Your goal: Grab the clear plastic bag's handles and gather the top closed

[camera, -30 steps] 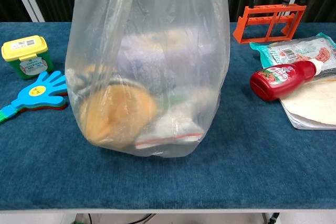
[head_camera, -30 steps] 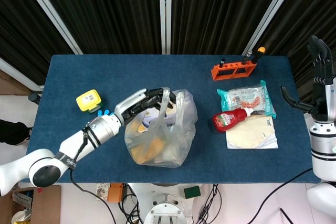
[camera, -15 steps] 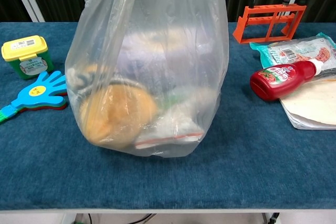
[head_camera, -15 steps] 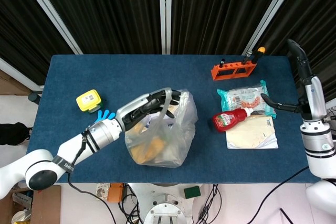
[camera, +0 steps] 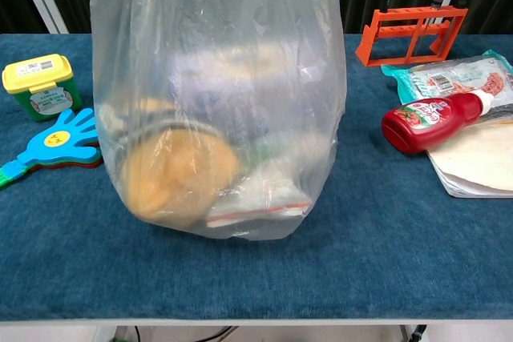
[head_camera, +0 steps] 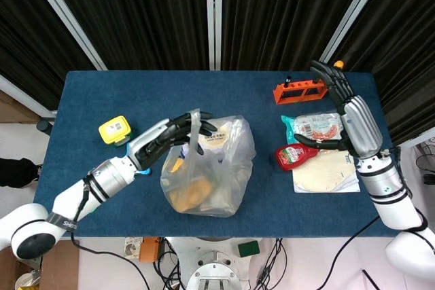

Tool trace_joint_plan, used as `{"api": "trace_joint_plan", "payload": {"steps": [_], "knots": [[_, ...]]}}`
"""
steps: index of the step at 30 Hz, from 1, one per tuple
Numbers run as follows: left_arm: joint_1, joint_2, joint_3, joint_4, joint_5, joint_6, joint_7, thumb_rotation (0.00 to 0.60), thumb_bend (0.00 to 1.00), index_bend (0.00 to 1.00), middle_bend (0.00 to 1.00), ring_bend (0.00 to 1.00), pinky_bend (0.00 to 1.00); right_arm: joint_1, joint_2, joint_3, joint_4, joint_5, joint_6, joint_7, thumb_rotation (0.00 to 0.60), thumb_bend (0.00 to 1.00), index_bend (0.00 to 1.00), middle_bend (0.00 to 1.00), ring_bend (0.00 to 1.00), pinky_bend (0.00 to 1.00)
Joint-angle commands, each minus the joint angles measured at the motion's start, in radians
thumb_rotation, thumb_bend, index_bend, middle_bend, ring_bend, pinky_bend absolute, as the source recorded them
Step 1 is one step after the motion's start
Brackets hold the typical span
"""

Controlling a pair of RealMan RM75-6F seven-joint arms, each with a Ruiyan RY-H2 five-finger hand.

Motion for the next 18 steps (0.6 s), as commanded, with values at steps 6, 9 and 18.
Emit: {"api": "trace_joint_plan", "payload": {"steps": [6, 9, 18], "knots": [[0.084, 0.058, -0.005, 0.007, 0.117, 0.104, -0.148, 0.144, 0.01, 0.19, 0.25, 0.22, 0.41, 0.049, -0.041, -0.011, -0.022, 0.034, -0.044, -0.126, 0.6, 0.1, 0.0, 0.0, 0.0, 0.0], [0.098, 0.075, 0.011, 0.018, 0.153, 0.146, -0.201, 0.14, 0.01, 0.2, 0.26, 0.23, 0.42, 0.078, -0.078, -0.006, -0.027, 0.054, -0.058, -0.17, 0.6, 0.08, 0.0, 0.0, 0.0, 0.0], [0.082, 0.122, 0.094, 0.04, 0.239, 0.225, -0.327, 0.136, 0.01, 0.2, 0.27, 0.23, 0.43, 0.207, -0.311, 0.041, 0.055, 0.139, -0.047, -0.345, 0.6, 0.05, 0.0, 0.0, 0.0, 0.0]]}}
